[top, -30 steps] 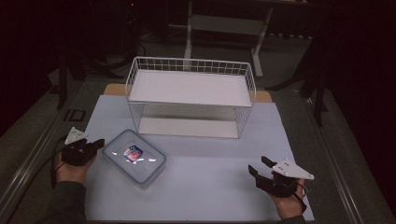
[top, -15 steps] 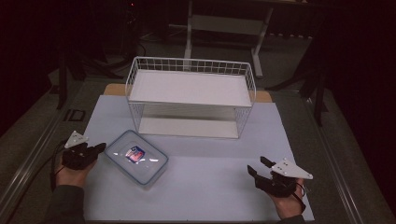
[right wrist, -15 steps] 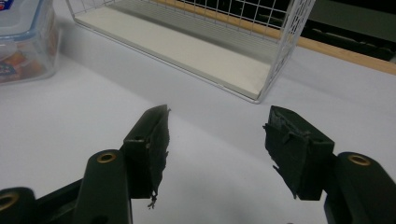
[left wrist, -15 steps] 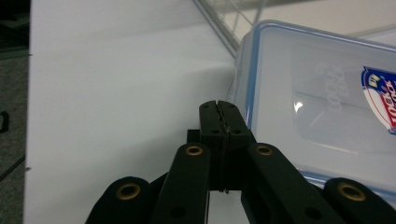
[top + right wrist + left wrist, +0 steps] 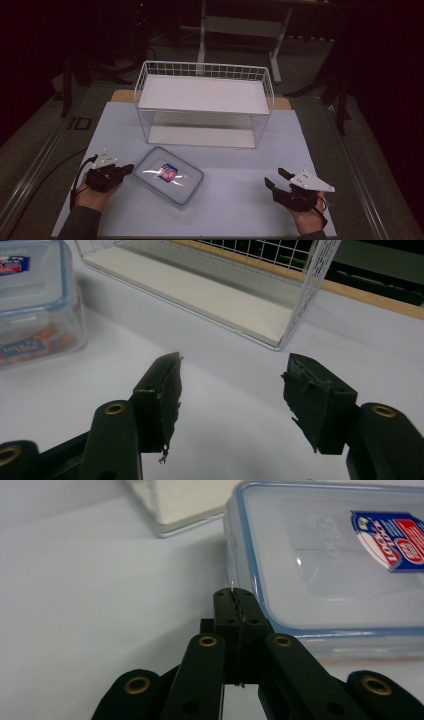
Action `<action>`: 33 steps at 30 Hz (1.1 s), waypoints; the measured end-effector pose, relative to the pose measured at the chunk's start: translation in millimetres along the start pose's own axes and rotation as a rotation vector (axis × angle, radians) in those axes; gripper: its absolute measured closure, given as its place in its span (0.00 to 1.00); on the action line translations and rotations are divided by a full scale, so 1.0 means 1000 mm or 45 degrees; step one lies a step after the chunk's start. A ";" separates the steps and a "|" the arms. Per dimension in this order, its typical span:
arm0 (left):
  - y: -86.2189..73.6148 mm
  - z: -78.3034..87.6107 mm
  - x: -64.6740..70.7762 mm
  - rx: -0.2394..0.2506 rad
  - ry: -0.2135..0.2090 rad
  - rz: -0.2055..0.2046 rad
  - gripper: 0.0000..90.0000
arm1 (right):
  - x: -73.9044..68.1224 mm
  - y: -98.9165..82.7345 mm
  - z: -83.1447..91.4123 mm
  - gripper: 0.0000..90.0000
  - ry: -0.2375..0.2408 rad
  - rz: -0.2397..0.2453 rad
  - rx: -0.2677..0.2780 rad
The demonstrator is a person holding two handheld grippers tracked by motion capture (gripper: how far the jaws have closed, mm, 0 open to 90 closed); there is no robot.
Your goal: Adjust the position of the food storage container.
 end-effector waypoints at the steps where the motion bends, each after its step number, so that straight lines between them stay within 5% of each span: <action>1: 0.001 -0.001 0.004 -0.002 -0.015 -0.007 1.00 | 0.000 0.000 0.000 0.44 0.001 -0.001 0.000; 18: 0.013 -0.017 0.062 -0.036 -0.159 -0.140 1.00 | -0.015 0.001 -0.004 0.45 0.079 0.034 -0.017; 33: 0.022 -0.030 0.110 -0.037 -0.273 -0.248 1.00 | -0.039 -0.003 -0.017 0.69 0.244 0.119 -0.139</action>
Point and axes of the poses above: each handheld gripper's, and its own axes: z roughly backward along the jaws, y roughly out of its top, x roughly to its right, the point moved 6 cm from there along -z, roughly forward along the jaws, and after that the axes turned 9 degrees about -x, right-handed, at the moved point
